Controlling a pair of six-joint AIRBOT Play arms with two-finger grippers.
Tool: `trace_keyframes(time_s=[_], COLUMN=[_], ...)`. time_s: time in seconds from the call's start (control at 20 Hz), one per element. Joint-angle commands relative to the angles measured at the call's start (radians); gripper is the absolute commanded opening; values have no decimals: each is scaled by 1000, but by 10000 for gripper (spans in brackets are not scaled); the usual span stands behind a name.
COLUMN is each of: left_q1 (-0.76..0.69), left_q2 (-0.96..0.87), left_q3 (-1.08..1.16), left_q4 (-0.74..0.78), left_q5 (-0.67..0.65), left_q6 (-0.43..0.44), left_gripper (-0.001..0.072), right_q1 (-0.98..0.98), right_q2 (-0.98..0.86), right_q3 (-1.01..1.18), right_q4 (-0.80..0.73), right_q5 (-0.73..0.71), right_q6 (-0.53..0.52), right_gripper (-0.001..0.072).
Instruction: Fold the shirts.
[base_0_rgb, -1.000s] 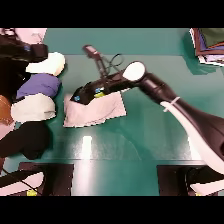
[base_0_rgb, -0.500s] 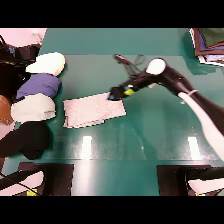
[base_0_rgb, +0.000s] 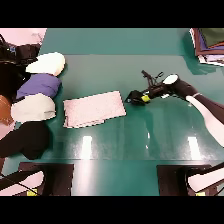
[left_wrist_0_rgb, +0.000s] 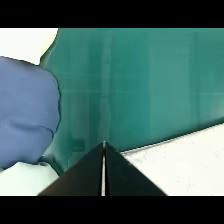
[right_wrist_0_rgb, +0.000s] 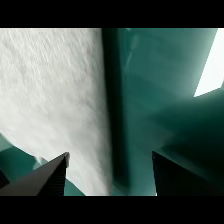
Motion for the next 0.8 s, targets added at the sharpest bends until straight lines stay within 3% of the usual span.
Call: trace_keyframes(time_s=[0.0, 0.1, 0.2, 0.3, 0.35, 0.55, 0.75], left_q1=[0, 0, 0, 0, 0, -20, -122], left_q2=[1, 0, 1, 1, 1, 1, 1], left_q3=[0, 0, 0, 0, 0, 0, 0], left_q4=[-4, -5, -35, -68, -76, -73, -70], left_q5=[5, 0, -9, -9, -10, -23, -4], left_q6=[0, 0, 4, 18, 18, 19, 26], left_gripper=[21, 22, 21, 20, 21, 20, 20], right_q1=[92, 153, 196, 212, 211, 111, -107], right_q2=[-147, -219, -265, -278, -272, -169, 60], right_q3=[140, 235, 317, 375, 391, 352, 152], right_q4=[84, 129, 125, 113, 113, 80, -5], right_q5=[23, 39, 39, 45, 47, 39, -35], right_q6=[-5, -5, -5, -18, -29, -28, -19], right_gripper=[592, 539, 333, 61, 9, 10, 10])
